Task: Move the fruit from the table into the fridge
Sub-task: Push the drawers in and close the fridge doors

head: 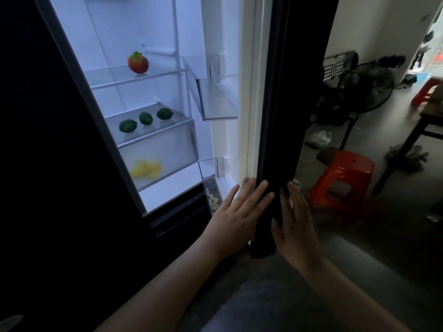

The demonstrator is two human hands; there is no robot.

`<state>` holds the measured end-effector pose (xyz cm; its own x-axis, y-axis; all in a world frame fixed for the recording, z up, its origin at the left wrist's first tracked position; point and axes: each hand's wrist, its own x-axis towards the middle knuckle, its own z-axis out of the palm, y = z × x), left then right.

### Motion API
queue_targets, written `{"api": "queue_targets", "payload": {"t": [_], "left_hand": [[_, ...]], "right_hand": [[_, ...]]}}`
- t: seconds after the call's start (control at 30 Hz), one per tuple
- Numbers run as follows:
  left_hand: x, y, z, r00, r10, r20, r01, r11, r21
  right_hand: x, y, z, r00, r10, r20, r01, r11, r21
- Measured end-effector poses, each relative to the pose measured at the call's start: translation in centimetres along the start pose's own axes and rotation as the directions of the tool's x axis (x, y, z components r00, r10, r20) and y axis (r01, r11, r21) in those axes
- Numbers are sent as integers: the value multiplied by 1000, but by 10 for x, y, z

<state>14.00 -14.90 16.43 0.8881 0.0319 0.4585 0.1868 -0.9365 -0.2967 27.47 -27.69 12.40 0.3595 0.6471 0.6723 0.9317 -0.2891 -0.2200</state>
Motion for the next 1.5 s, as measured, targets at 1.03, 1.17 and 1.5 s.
{"api": "queue_targets", "payload": {"t": [1.03,1.17,1.5], "left_hand": [[-101,-84,-18,889,-445,103,426,889,166],[-111,-103,-32,849,-518,103,496,850,178],[-76,-146,-72,950,-312,11,296,911,286]], "right_hand": [[35,-126,56,896,-393,205,352,912,210],[51,-137,65,844,-481,235,427,870,247],[150,-143,64,912,-403,84,372,894,249]]}}
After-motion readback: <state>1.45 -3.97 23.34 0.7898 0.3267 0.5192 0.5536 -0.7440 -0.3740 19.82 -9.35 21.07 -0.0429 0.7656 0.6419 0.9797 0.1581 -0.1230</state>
